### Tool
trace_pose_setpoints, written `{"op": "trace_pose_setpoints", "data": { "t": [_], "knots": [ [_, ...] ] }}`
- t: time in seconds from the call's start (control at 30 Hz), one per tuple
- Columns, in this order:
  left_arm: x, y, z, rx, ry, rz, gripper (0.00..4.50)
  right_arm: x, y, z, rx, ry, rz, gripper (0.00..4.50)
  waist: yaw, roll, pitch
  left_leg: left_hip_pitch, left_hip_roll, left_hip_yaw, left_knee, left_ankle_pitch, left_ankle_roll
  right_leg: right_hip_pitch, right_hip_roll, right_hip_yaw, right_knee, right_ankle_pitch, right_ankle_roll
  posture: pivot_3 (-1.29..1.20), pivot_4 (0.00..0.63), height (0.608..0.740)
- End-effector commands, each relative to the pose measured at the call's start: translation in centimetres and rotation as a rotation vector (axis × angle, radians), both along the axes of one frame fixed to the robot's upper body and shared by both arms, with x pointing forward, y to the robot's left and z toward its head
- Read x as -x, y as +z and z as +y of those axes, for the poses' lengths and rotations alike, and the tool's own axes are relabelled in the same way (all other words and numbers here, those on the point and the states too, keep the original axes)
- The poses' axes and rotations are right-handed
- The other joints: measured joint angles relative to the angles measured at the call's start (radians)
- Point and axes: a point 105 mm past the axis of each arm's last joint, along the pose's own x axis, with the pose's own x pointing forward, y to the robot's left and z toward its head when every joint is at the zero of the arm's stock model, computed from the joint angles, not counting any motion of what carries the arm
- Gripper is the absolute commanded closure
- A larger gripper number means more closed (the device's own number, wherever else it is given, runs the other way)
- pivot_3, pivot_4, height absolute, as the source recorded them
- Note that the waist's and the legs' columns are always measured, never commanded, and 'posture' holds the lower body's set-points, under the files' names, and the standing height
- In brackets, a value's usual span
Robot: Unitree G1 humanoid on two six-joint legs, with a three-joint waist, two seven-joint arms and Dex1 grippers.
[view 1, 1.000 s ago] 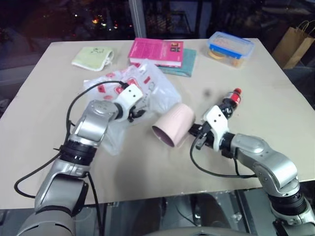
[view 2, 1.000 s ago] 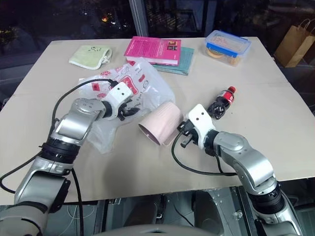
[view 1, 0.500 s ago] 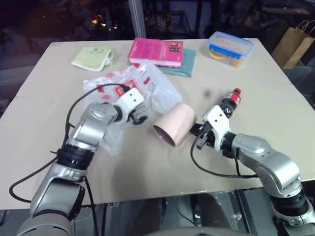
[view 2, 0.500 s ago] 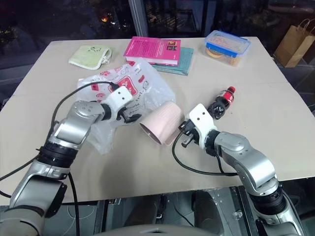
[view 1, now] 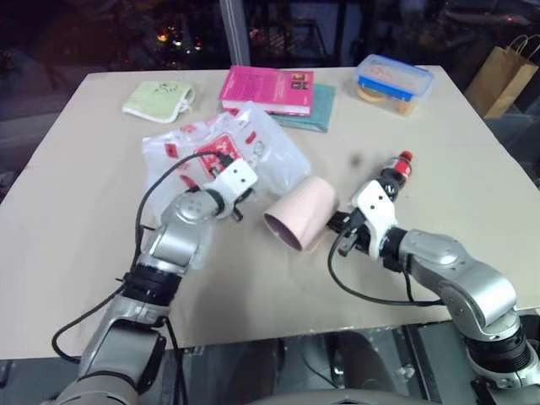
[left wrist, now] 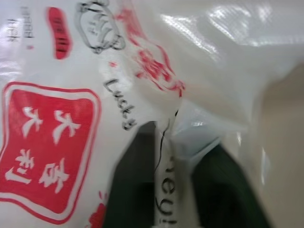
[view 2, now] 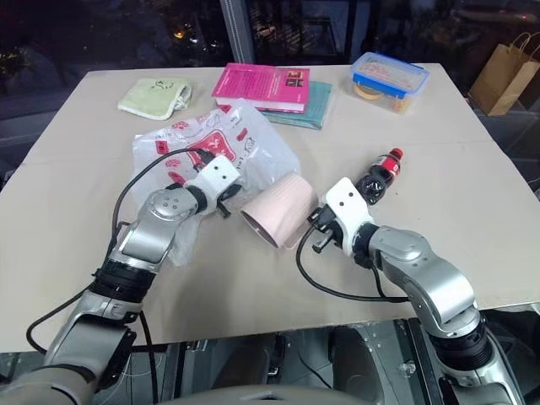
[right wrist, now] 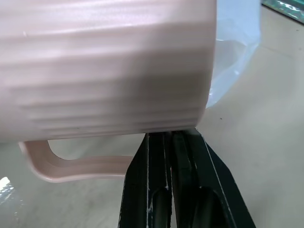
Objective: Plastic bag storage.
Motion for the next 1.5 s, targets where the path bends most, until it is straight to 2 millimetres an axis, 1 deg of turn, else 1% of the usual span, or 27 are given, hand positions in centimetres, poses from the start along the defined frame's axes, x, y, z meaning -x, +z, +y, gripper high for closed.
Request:
{"op": "trace_pose_setpoints", "data": {
  "t": [0.03, 0.07, 0.17, 0.23, 0.3, 0.33, 0.4, 0.5, 0.6, 0.7, 0.8, 0.83, 0.9, 0.97, 1.03, 1.07, 1.1, 1.17, 1.23, 1.27, 1.33, 1.4, 1.43, 1.5],
  "knots": [
    [-0.8, 5.4, 1.3, 0.169, 0.047, -0.025, 4.43, 0.2, 1.4, 1.3, -0.02, 0.074, -0.047, 4.5, -0.001, 0.0, 0.0, 0.0, 0.0, 0.0, 0.001, 0.0, 0.0, 0.0, 0.0, -0.001, 0.0, 0.0, 0.0, 0.0, 0.15, 0.74],
    [-0.9, 6.0, 1.4, 0.19, 0.051, -0.013, 4.43, 0.1, 1.4, 1.5, -0.019, 0.09, -0.047, 4.5, -0.001, 0.0, 0.0, 0.0, 0.0, 0.0, 0.001, 0.0, 0.0, 0.0, 0.0, 0.0, 0.0, 0.0, 0.0, 0.0, 0.15, 0.74],
    [-1.0, 7.6, 1.5, 0.175, 0.035, -0.005, 4.43, -0.1, 1.5, 2.4, -0.02, 0.134, -0.04, 4.5, -0.004, 0.0, 0.0, 0.001, 0.0, 0.0, 0.001, 0.0, 0.0, 0.001, 0.0, 0.0, 0.0, 0.0, 0.0, 0.0, 0.15, 0.74],
    [-0.9, 8.7, 1.5, 0.164, 0.015, 0.0, 4.43, -0.7, 1.3, 3.1, -0.002, 0.163, -0.041, 4.5, -0.006, 0.0, 0.0, 0.001, -0.001, 0.0, 0.0, 0.0, 0.0, 0.001, 0.0, 0.0, 0.0, 0.0, 0.0, 0.0, 0.15, 0.74],
    [-0.7, 9.4, 1.4, 0.139, -0.007, -0.003, 4.43, -1.2, 1.4, 3.7, 0.01, 0.182, -0.047, 4.5, -0.007, 0.0, 0.0, 0.0, -0.001, 0.0, 0.0, 0.0, 0.0, 0.0, 0.001, 0.0, 0.0, 0.0, 0.0, 0.0, 0.15, 0.74],
    [-0.6, 9.7, 1.4, 0.139, -0.016, 0.005, 4.43, -1.6, 1.6, 4.1, 0.006, 0.192, -0.052, 4.5, -0.007, 0.0, 0.0, 0.001, 0.0, 0.0, 0.0, 0.0, 0.0, 0.0, 0.001, 0.0, 0.001, 0.0, 0.0, 0.0, 0.15, 0.74],
    [-0.4, 10.7, 1.1, 0.124, -0.038, 0.007, 4.43, -3.0, 2.4, 5.7, -0.008, 0.213, -0.066, 4.5, -0.01, 0.0, 0.0, 0.001, 0.0, 0.001, 0.0, 0.0, 0.0, 0.0, 0.001, 0.0, 0.001, 0.0, 0.0, 0.0, 0.15, 0.74],
    [0.5, 11.4, -0.3, 0.09, -0.108, 0.041, 4.43, -4.2, 3.3, 8.2, -0.004, 0.27, -0.093, 4.5, -0.014, 0.0, 0.0, 0.0, -0.001, 0.001, 0.0, 0.0, -0.001, -0.001, 0.001, 0.0, 0.002, 0.0, 0.0, 0.0, 0.15, 0.74],
    [1.3, 11.7, -1.3, 0.079, -0.157, 0.071, 4.43, -5.3, 3.3, 9.3, -0.015, 0.285, -0.085, 4.5, -0.017, 0.0, 0.0, 0.0, -0.001, 0.0, -0.001, 0.001, -0.002, -0.001, 0.001, 0.0, 0.001, 0.0, 0.0, 0.0, 0.15, 0.74],
    [1.9, 12.1, -2.0, 0.113, -0.184, 0.099, 4.43, -6.6, 2.4, 9.2, 0.007, 0.249, -0.05, 4.5, -0.018, 0.0, 0.0, 0.0, -0.001, 0.0, -0.001, 0.002, -0.004, -0.001, 0.001, 0.001, 0.0, 0.0, 0.0, 0.0, 0.15, 0.74],
    [2.9, 11.9, -2.5, 0.107, -0.236, 0.15, 4.43, -9.2, 1.2, 7.7, 0.064, 0.094, -0.004, 4.5, -0.023, 0.0, 0.0, -0.002, -0.001, 0.0, -0.001, 0.003, -0.005, -0.002, 0.0, 0.002, 0.0, 0.0, 0.0, 0.0, 0.15, 0.74],
    [3.1, 11.9, -2.6, 0.107, -0.242, 0.159, 4.43, -9.8, 0.8, 7.1, 0.1, 0.061, -0.01, 4.5, -0.025, 0.001, 0.0, -0.002, -0.001, 0.0, -0.002, 0.003, -0.005, -0.003, 0.0, 0.002, 0.0, 0.0, 0.0, 0.0, 0.15, 0.74],
    [3.6, 11.5, -2.6, 0.124, -0.264, 0.204, 4.43, -10.8, 0.2, 6.2, 0.119, 0.001, -0.004, 4.5, -0.028, 0.001, 0.0, -0.001, -0.001, 0.0, -0.002, 0.003, -0.005, -0.004, 0.001, 0.002, 0.001, 0.0, 0.0, 0.0, 0.15, 0.74],
    [3.9, 11.0, -2.7, 0.124, -0.275, 0.228, 4.43, -11.7, 0.1, 5.7, 0.126, -0.058, -0.009, 4.5, -0.029, 0.001, 0.001, -0.001, -0.001, 0.001, -0.003, 0.003, -0.005, -0.004, 0.001, 0.003, 0.001, 0.0, 0.0, 0.0, 0.15, 0.74],
    [3.8, 10.8, -2.9, 0.152, -0.269, 0.239, 4.43, -12.4, 0.7, 6.5, 0.111, -0.087, -0.035, 4.5, -0.032, 0.001, 0.001, -0.001, -0.001, 0.002, -0.003, 0.003, -0.005, -0.005, 0.001, 0.004, 0.002, 0.0, 0.0, 0.0, 0.15, 0.74],
    [3.8, 10.8, -3.0, 0.174, -0.266, 0.246, 4.43, -12.5, 1.2, 7.2, 0.101, -0.083, -0.058, 4.5, -0.033, 0.001, 0.001, -0.001, -0.001, 0.002, -0.003, 0.003, -0.005, -0.005, 0.001, 0.005, 0.002, 0.0, 0.0, 0.0, 0.15, 0.74],
    [3.7, 10.7, -3.1, 0.193, -0.26, 0.253, 4.43, -12.4, 1.4, 8.1, 0.065, -0.075, -0.025, 4.5, -0.034, 0.001, 0.001, -0.001, -0.001, 0.003, -0.003, 0.003, -0.005, -0.005, 0.001, 0.006, 0.003, 0.0, 0.0, 0.0, 0.15, 0.74],
    [3.3, 10.2, -3.1, 0.203, -0.239, 0.252, 4.43, -12.4, 2.6, 10.6, 0.007, -0.047, -0.035, 4.5, -0.037, 0.001, 0.001, -0.001, -0.001, 0.004, -0.003, 0.003, -0.006, -0.008, 0.001, 0.007, 0.007, 0.0, 0.0, 0.0, 0.15, 0.74],
    [3.1, 9.7, -3.0, 0.226, -0.219, 0.249, 4.43, -11.4, 3.2, 13.2, -0.026, 0.056, -0.026, 4.5, -0.044, 0.001, 0.001, -0.001, -0.001, 0.004, -0.003, 0.004, -0.007, -0.01, 0.002, 0.008, 0.01, 0.0, -0.001, 0.0, 0.15, 0.74],
    [3.0, 9.4, -2.9, 0.237, -0.201, 0.242, 4.43, -10.8, 3.1, 14.3, -0.027, 0.105, -0.022, 4.5, -0.045, 0.001, 0.001, -0.001, 0.0, 0.004, -0.003, 0.004, -0.007, -0.01, 0.002, 0.008, 0.01, 0.0, -0.001, 0.0, 0.15, 0.74],
    [2.9, 9.4, -2.9, 0.268, -0.185, 0.232, 4.43, -9.8, 2.3, 16.0, -0.015, 0.184, 0.025, 4.5, -0.046, 0.001, 0.001, -0.001, -0.001, 0.004, -0.003, 0.004, -0.007, -0.01, 0.002, 0.008, 0.011, 0.0, -0.001, 0.0, 0.15, 0.74],
    [2.8, 9.4, -2.9, 0.295, -0.173, 0.225, 4.43, -9.4, 1.7, 17.0, -0.001, 0.231, 0.039, 4.5, -0.045, 0.001, 0.001, -0.001, -0.001, 0.003, -0.003, 0.004, -0.007, -0.009, 0.001, 0.007, 0.011, 0.0, -0.001, 0.0, 0.15, 0.74],
    [2.8, 9.3, -2.8, 0.299, -0.166, 0.224, 4.47, -9.0, 1.4, 17.5, 0.014, 0.274, 0.037, 4.17, -0.045, 0.001, 0.001, -0.001, -0.002, 0.003, -0.002, 0.004, -0.007, -0.009, 0.0, 0.007, 0.011, 0.0, -0.001, 0.0, 0.15, 0.74],
    [2.9, 9.1, -2.7, 0.315, -0.152, 0.219, 4.5, -9.5, 1.0, 17.4, 0.085, 0.262, -0.015, 3.48, -0.045, 0.001, 0.001, -0.001, -0.003, 0.003, -0.002, 0.004, -0.007, -0.009, 0.0, 0.007, 0.011, 0.0, -0.001, 0.0, 0.15, 0.74]
  ]
}}
